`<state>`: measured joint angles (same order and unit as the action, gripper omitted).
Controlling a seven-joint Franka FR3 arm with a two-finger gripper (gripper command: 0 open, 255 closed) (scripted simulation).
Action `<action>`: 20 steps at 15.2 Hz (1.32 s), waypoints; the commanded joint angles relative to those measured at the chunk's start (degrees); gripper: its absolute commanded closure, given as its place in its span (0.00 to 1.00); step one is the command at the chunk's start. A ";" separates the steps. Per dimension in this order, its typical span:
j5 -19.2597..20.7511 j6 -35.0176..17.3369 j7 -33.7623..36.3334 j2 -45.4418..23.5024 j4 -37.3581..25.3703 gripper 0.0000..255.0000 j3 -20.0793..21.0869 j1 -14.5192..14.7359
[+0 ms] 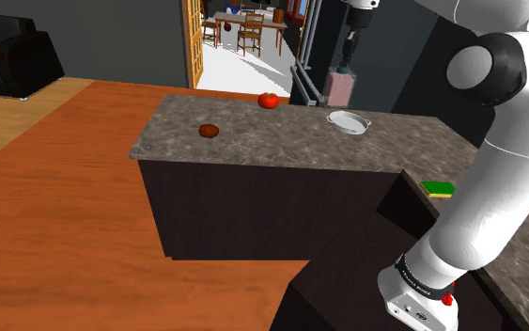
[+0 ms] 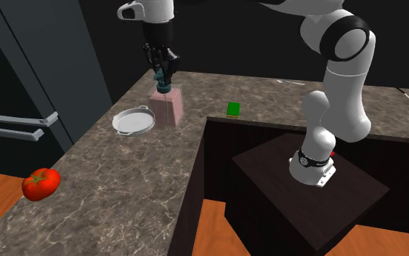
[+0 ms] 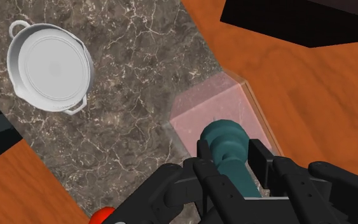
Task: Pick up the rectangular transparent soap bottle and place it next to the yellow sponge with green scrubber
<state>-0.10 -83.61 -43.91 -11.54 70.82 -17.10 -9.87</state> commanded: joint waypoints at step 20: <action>4.55 -5.77 -23.72 16.01 19.57 1.00 -11.74 -11.40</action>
<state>4.41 -89.48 -66.21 4.37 90.50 -28.13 -20.68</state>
